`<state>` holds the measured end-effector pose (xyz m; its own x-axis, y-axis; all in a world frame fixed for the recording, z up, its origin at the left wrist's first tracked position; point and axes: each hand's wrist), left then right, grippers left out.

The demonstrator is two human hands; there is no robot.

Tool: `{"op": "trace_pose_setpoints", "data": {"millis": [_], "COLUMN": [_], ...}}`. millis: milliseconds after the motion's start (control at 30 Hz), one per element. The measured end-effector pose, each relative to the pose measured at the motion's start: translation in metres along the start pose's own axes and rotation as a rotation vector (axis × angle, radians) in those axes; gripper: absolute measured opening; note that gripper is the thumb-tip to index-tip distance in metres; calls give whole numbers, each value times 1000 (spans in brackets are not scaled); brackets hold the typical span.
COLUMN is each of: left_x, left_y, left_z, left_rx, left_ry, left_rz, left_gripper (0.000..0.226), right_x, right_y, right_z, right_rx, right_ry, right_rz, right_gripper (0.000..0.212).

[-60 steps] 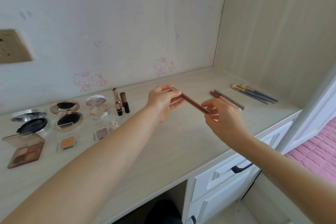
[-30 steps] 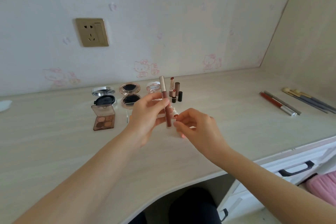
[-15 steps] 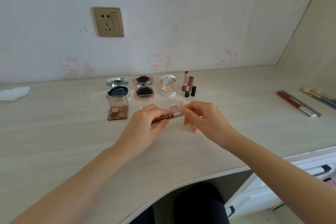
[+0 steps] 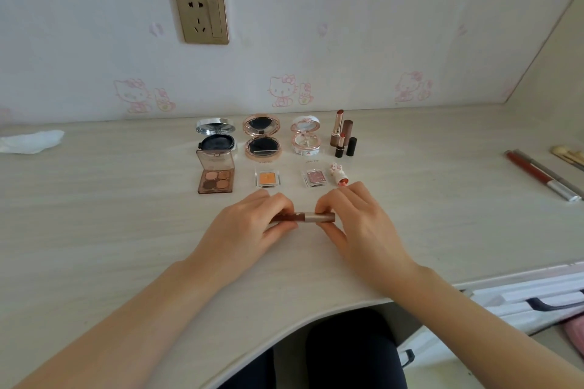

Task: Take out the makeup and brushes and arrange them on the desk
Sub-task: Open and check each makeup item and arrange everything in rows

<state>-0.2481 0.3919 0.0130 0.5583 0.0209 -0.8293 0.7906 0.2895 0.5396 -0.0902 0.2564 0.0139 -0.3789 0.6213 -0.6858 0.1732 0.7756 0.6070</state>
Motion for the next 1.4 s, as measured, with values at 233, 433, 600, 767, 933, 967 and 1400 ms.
{"op": "trace_pose_setpoints", "data": {"millis": [233,433,600,767,933,967,1400], "left_x": [-2,1,1,2,2,2,1], "left_y": [-2,0,-1,-1,-1,-1,-1], "left_z": [-3,-3,-3,-4,-3,-3,-5], "left_rx": [25,61,67,62,63,64,93], "left_ry": [22,-3,-18,-21,-43,-44,-4], "left_rz": [55,62,77,76,91,92,90], "left_gripper": [18,23,22,23,23,23,25], "right_x": [1,1,-3,-2,-4,-5,-7], "right_y": [-9,-10,-10,-10,-11,-10,-10], "right_z": [1,-1,-4,0,0,-1,-5], "right_rx": [14,46,144,91,181,211,259], "right_ry": [-1,81,178,167,281,285,273], "right_rz": [19,-12,-27,-5,-37,-38,-23], "right_gripper": [40,16,36,21,32,39,44]}}
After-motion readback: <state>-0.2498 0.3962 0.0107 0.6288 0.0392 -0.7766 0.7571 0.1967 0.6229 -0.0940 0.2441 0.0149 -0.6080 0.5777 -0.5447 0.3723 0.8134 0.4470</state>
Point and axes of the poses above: each hand's wrist, its own y-axis towards the middle knuckle, its own x-axis out of the palm, z = x × y, and after that the axes turned 13 degrees about y, right-handed
